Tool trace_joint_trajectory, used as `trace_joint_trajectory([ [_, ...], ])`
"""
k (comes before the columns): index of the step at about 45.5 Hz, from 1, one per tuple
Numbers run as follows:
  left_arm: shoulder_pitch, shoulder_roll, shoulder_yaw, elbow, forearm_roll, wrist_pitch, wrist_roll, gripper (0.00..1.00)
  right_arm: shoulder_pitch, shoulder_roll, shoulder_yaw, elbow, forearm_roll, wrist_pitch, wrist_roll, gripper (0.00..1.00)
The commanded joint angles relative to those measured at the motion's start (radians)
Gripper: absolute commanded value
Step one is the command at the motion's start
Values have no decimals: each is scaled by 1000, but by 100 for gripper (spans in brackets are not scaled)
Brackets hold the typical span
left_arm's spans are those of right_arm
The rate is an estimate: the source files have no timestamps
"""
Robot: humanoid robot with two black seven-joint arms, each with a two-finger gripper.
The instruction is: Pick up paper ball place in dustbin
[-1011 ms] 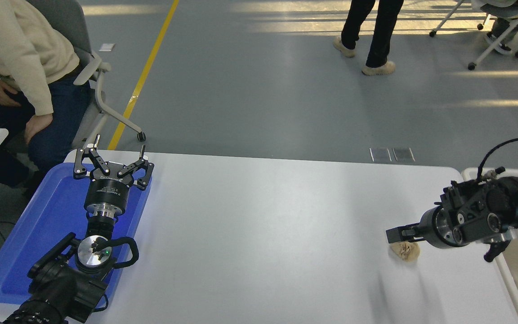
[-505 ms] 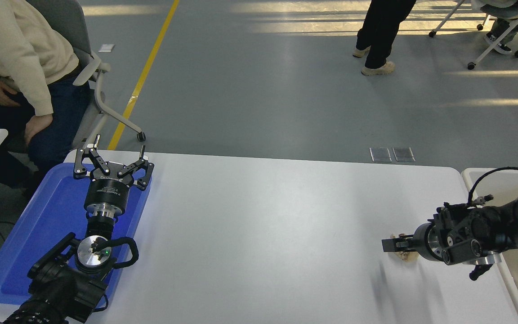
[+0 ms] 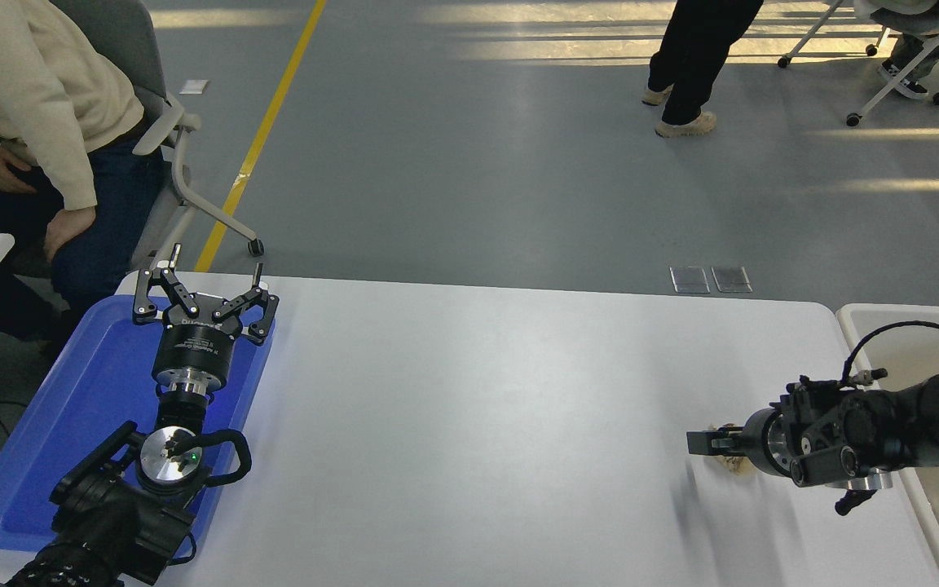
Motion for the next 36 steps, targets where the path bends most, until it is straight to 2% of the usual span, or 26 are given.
trace_joint_trajectory([
  [1,0,0,0,0,1,0,0,100,-28,1,10,-26,-7,1,0,97],
  [10,0,0,0,0,0,0,0,100,-37,1,9,-28,-7,7,1,79],
  [13,0,0,0,0,0,0,0,100,-43,1,9,-28,-6,7,3,70],
  [19,0,0,0,0,1,0,0,100,-46,2,9,-26,-9,7,9,37],
  [23,0,0,0,0,0,0,0,100,-51,2,7,-28,-13,7,9,23],
  [27,0,0,0,0,0,0,0,100,-52,2,7,-28,-13,7,9,0],
  [36,0,0,0,0,0,0,0,100,-19,-9,7,-3,-10,7,12,0],
])
